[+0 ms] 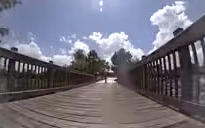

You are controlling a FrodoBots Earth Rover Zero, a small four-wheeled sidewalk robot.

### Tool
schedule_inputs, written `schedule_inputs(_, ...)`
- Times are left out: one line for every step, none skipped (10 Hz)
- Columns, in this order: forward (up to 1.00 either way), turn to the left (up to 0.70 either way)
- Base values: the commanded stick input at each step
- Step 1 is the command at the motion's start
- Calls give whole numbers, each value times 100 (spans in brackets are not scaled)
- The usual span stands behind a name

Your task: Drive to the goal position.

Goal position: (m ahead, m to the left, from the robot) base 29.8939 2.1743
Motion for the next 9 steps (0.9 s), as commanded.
schedule_inputs(85, 0)
schedule_inputs(85, 0)
schedule_inputs(85, 0)
schedule_inputs(85, 0)
schedule_inputs(85, 0)
schedule_inputs(85, 0)
schedule_inputs(85, 0)
schedule_inputs(85, 0)
schedule_inputs(85, 0)
